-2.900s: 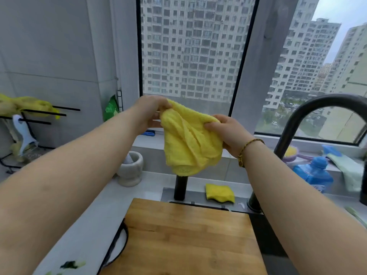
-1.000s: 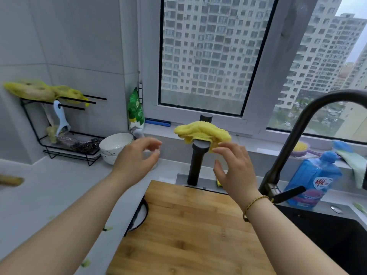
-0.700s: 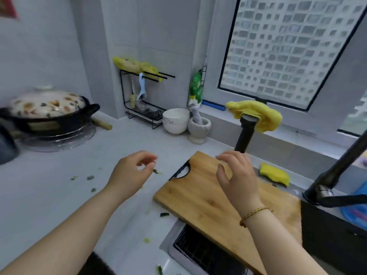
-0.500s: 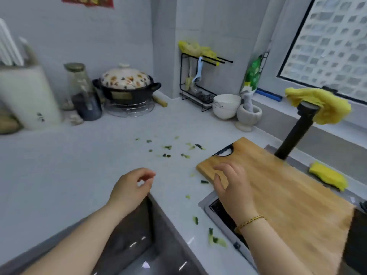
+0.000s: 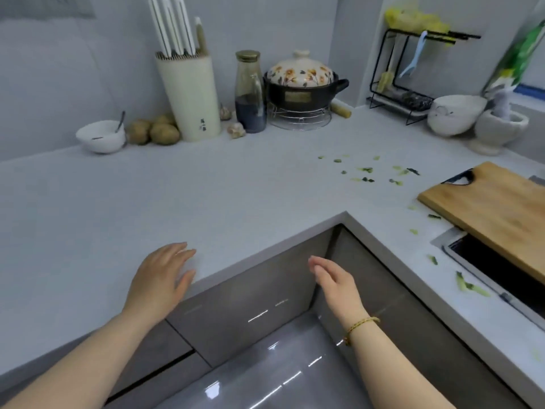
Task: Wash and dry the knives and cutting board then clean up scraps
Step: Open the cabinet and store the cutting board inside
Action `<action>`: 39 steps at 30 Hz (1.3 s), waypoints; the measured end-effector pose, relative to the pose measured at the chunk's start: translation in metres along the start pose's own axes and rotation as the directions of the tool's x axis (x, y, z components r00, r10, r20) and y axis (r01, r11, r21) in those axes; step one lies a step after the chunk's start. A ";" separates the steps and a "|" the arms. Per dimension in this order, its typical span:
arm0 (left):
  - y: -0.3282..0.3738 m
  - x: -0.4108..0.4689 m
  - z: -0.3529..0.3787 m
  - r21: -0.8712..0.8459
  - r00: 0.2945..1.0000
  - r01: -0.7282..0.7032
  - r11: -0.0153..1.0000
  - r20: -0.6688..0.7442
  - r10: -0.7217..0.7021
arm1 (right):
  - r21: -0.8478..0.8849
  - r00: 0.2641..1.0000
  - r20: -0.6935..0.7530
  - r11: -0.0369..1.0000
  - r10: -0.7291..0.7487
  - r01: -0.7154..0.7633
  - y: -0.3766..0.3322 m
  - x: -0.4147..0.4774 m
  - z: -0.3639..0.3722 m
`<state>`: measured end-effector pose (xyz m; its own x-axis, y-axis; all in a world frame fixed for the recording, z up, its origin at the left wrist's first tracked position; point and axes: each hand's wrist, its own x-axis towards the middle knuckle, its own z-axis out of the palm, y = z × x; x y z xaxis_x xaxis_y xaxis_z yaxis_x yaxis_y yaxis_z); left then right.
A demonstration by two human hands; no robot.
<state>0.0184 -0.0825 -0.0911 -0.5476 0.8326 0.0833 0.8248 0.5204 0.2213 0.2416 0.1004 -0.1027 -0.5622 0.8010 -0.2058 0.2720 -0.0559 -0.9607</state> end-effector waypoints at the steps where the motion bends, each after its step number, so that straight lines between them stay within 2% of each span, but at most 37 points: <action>1: -0.022 -0.003 -0.002 0.008 1.000 -0.016 1.000 0.026 0.015 | 0.222 0.991 -0.002 0.967 0.132 -0.128 0.003 -0.003 0.027; 3: -0.044 -0.002 -0.005 -0.007 0.997 -0.019 1.000 0.074 0.019 | 0.589 0.948 0.059 0.756 0.312 -0.286 0.009 -0.008 0.067; 6: -0.064 -0.004 0.002 0.031 0.989 -0.116 0.993 0.101 0.112 | 0.807 0.898 0.129 0.483 0.420 -0.341 0.021 -0.016 0.119; 10: -0.064 -0.002 0.003 -0.005 0.991 -0.129 0.992 0.046 0.129 | 0.874 0.878 0.185 0.334 0.442 -0.352 0.032 -0.014 0.157; 13: -0.066 -0.002 0.006 -0.005 0.991 -0.127 0.992 0.035 0.128 | 0.904 0.875 0.196 0.265 0.442 -0.336 0.038 -0.009 0.178; 22: -0.065 0.000 0.012 0.000 0.992 -0.122 0.993 -0.015 0.122 | 0.959 0.884 0.168 0.136 0.437 -0.250 0.038 0.005 0.199; 30: -0.064 0.000 0.011 0.019 0.994 -0.112 0.994 -0.002 0.112 | 0.947 0.915 0.226 0.145 0.333 -0.287 0.025 0.005 0.206; 39: -0.063 0.000 0.009 0.025 0.993 -0.117 0.993 -0.005 0.117 | 0.937 0.907 0.259 0.141 0.333 -0.319 0.021 0.002 0.206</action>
<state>-0.0322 -0.1138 -0.1139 -0.4480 0.8868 0.1135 0.8864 0.4239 0.1860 0.0857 -0.0222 -0.1617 -0.6217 0.5533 -0.5544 -0.5141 -0.8223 -0.2441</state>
